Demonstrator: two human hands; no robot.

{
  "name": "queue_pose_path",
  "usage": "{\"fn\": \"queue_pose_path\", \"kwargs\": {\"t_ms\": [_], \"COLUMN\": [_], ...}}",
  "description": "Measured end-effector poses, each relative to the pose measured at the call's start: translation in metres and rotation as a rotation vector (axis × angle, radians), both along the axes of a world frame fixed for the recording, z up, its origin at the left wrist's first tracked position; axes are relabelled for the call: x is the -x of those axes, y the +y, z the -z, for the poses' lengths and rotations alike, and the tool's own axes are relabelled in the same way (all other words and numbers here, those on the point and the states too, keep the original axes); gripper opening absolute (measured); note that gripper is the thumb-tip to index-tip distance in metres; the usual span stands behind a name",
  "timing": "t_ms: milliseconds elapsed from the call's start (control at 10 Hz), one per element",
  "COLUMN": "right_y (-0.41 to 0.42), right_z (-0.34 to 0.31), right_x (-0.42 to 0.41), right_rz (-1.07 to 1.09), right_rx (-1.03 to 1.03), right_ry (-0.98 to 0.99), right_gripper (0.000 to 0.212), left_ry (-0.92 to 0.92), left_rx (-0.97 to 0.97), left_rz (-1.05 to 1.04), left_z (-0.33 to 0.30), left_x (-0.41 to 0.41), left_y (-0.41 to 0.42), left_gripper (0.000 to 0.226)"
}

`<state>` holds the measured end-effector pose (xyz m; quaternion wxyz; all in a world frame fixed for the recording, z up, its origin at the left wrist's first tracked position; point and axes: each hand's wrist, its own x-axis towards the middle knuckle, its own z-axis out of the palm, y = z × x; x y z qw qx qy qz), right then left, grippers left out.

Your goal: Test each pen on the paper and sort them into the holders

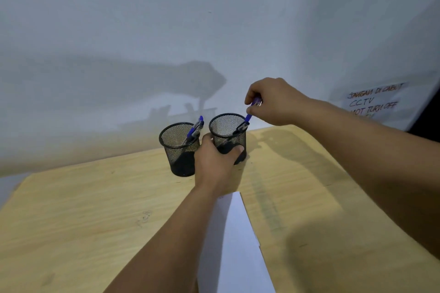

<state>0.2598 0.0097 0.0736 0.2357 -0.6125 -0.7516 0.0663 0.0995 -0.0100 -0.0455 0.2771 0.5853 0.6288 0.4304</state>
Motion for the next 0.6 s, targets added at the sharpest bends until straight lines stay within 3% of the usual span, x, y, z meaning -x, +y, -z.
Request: {"fn": "queue_pose_path", "kwargs": {"t_ms": [300,400,500,600], "right_y": [-0.013,-0.033,-0.054,-0.079], "right_z": [0.022,0.035,0.053,0.080], "right_x": [0.000,-0.004,-0.007,-0.004], "right_rz": [0.095,0.134,0.163,0.140], "right_rx": [-0.042,-0.106,-0.078,-0.022], "right_ry": [0.238,0.367,0.457,0.493], "right_gripper": [0.033,0.026,0.021,0.020], "left_ry": [0.076,0.071,0.033,0.075], "left_rx": [0.050,0.067,0.047,-0.031], "left_rz": [0.043,0.054,0.101,0.101], "left_z": [-0.002,0.001,0.000,0.007], "left_x": [0.006,0.015,0.031,0.049], "left_y": [-0.002,-0.012,-0.034,-0.056], "left_gripper": [0.064,0.063,0.045,0.055]}}
